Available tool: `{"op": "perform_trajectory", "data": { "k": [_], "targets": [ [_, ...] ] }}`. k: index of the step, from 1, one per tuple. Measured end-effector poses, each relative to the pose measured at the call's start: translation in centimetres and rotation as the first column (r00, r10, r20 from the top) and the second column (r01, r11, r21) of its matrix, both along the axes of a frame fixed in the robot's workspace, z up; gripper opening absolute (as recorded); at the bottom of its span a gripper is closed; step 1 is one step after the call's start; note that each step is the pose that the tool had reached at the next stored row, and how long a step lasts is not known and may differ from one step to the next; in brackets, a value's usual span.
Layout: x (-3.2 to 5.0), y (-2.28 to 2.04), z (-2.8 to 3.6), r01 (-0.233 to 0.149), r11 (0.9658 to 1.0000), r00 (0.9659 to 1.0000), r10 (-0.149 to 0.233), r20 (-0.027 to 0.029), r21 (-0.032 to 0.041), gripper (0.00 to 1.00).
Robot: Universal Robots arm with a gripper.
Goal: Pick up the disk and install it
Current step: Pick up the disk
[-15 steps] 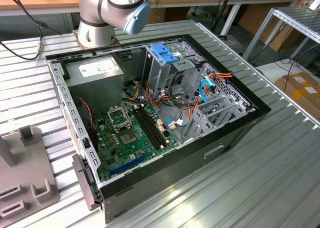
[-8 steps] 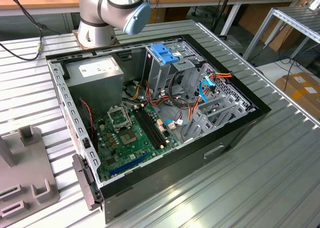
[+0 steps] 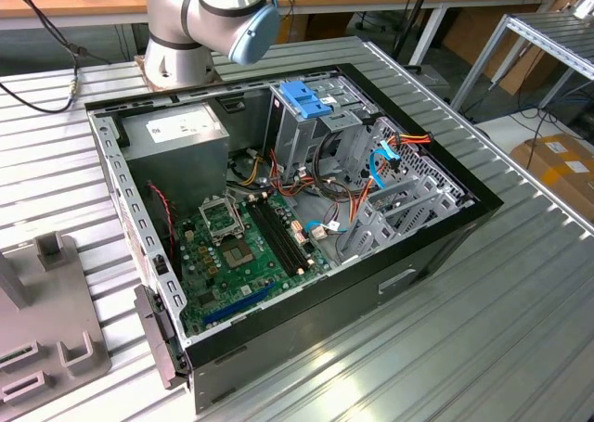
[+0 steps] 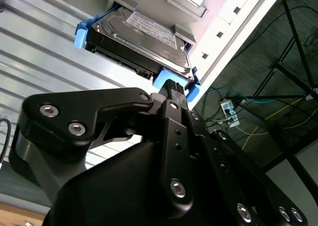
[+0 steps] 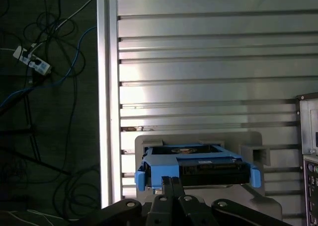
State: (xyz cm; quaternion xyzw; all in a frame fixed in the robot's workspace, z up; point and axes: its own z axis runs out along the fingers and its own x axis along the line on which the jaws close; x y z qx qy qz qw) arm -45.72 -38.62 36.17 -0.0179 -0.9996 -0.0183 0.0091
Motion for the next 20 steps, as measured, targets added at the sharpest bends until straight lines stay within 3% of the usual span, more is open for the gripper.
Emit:
{"op": "perform_trajectory", "data": {
  "k": [13, 17, 19, 20],
  "targets": [
    [0.0, 0.0, -0.01, -0.008, 1.0, 1.0, 0.008, 0.0001, 0.0, 0.11],
    [0.0, 0.0, -0.01, -0.054, 0.9985, 0.9985, 0.054, 0.0, 0.0, 0.11],
    [0.0, 0.0, -0.01, -0.096, 0.9954, 0.9954, 0.096, 0.0, 0.0001, 0.11],
    [0.0, 0.0, -0.01, -0.127, 0.9919, 0.9919, 0.127, 0.0001, 0.0, 0.11]
  ]
}}
